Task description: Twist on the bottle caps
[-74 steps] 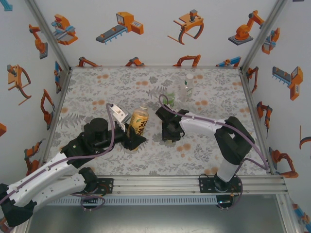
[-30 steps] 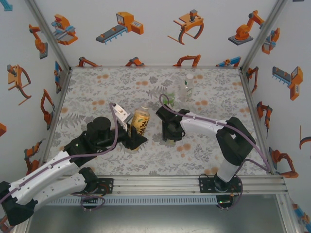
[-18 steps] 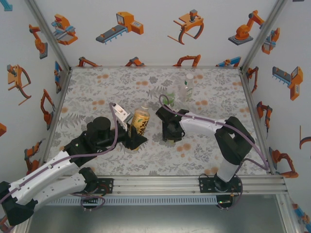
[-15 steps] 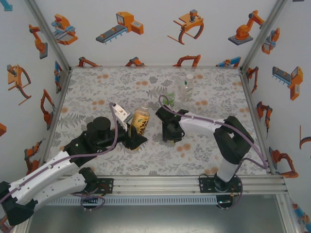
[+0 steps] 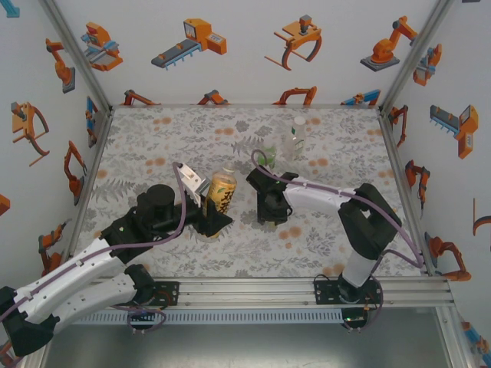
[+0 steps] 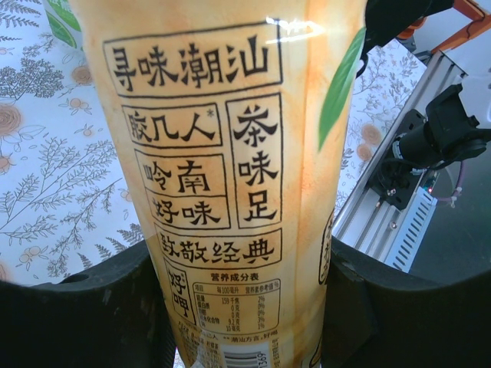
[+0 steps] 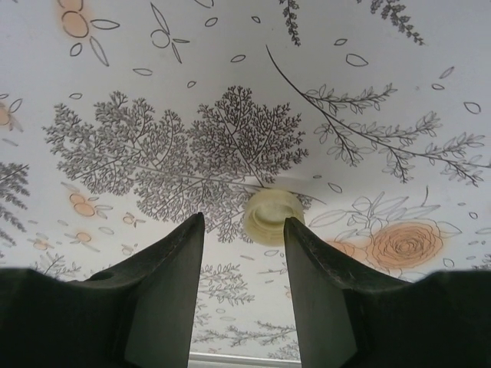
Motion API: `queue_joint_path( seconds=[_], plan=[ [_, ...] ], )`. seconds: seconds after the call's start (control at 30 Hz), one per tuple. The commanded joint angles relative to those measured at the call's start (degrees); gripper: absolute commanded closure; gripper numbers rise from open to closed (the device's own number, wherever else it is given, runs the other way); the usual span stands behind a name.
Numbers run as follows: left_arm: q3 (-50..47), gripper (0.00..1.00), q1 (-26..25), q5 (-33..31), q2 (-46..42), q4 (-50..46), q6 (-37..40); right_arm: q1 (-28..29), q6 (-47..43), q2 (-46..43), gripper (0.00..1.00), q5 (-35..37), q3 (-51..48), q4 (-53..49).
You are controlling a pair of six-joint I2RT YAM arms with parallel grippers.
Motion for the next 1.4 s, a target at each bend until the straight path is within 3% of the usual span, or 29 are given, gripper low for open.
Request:
queue_joint_path(
  seconds=[0.0,0.53,1.37],
  plan=[
    [0.5,0.96,0.3,1.0,-0.4,1.8,-0.9,-0.8,-0.5,-4.2,0.54,0.9,0.8,-1.6],
    [1.7,0.96,0.3,1.6,0.6,1.7,-1.0,-1.2,-0.3,-2.8,0.47,1.0,-1.5,-0.2],
    [2.5,0.96,0.4,1.0,0.1,0.3,-0.8,-1.4,-0.5,0.8,0.49,-0.2,-0.8,1.4]
  ],
)
